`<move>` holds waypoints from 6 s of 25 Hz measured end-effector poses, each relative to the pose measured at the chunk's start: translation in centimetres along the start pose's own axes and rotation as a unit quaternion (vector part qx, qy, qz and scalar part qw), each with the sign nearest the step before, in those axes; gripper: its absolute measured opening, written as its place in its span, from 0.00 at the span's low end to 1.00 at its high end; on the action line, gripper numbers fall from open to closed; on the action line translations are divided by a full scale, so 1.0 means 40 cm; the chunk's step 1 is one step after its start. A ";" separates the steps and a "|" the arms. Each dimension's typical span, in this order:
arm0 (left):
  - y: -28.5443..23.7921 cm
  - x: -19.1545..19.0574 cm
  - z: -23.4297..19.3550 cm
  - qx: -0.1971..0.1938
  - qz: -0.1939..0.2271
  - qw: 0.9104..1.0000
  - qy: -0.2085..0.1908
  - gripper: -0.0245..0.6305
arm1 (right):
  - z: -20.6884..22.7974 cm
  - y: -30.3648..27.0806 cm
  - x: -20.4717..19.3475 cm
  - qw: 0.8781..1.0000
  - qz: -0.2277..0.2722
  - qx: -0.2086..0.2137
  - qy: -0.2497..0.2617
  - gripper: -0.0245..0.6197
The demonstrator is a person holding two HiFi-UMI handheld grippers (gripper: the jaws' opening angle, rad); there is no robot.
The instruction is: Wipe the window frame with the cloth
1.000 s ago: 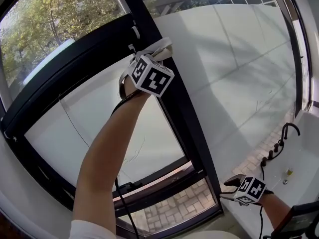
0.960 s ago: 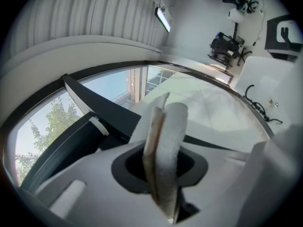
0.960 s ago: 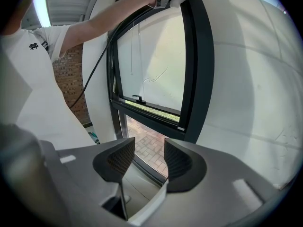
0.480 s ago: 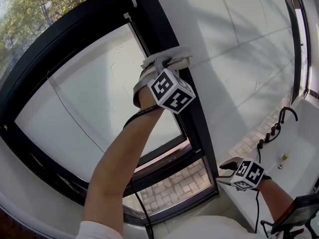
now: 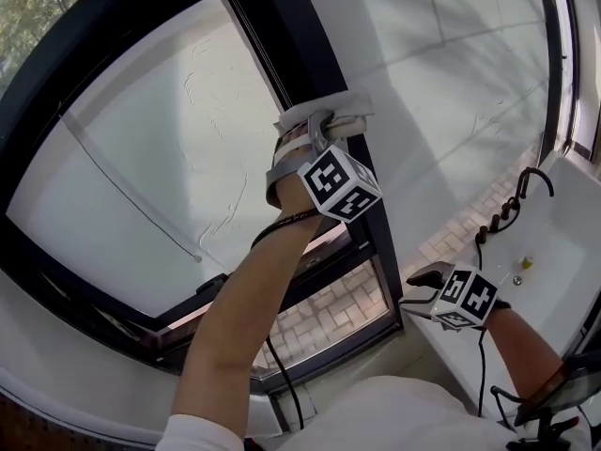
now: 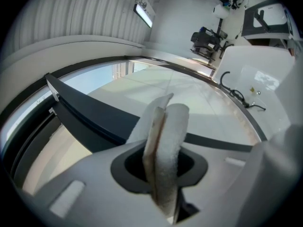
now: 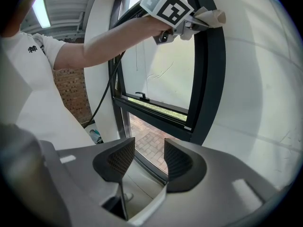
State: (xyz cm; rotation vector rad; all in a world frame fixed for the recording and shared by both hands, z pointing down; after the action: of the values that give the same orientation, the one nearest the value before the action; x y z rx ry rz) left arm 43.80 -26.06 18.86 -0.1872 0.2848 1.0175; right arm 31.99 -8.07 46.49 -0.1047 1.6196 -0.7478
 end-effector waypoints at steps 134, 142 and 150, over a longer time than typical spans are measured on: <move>1.305 -1.709 0.459 -0.085 -0.396 0.901 0.156 0.19 | -0.714 -0.675 0.219 0.975 -0.110 0.185 0.053 0.34; 1.327 -1.668 0.323 -0.077 -0.403 0.906 0.102 0.19 | -0.713 -0.671 0.229 0.975 -0.099 0.189 0.064 0.34; 1.352 -1.635 0.150 -0.067 -0.411 0.908 0.049 0.19 | -0.694 -0.673 0.242 0.972 -0.090 0.200 0.080 0.34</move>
State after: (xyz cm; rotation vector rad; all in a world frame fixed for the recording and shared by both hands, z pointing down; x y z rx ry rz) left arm -33.95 -49.44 44.29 -0.4413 0.1945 0.1845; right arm -4.73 -22.53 52.17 0.1034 1.5909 -1.2371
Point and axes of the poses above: the fingertips, and each gripper's own axes: y backward along the fingers, z to its right, x out of its top, the point moved 1 cm from there along y, backward along the fingers, and after that the axes turned 4 degrees about z, right-handed, at the moved point
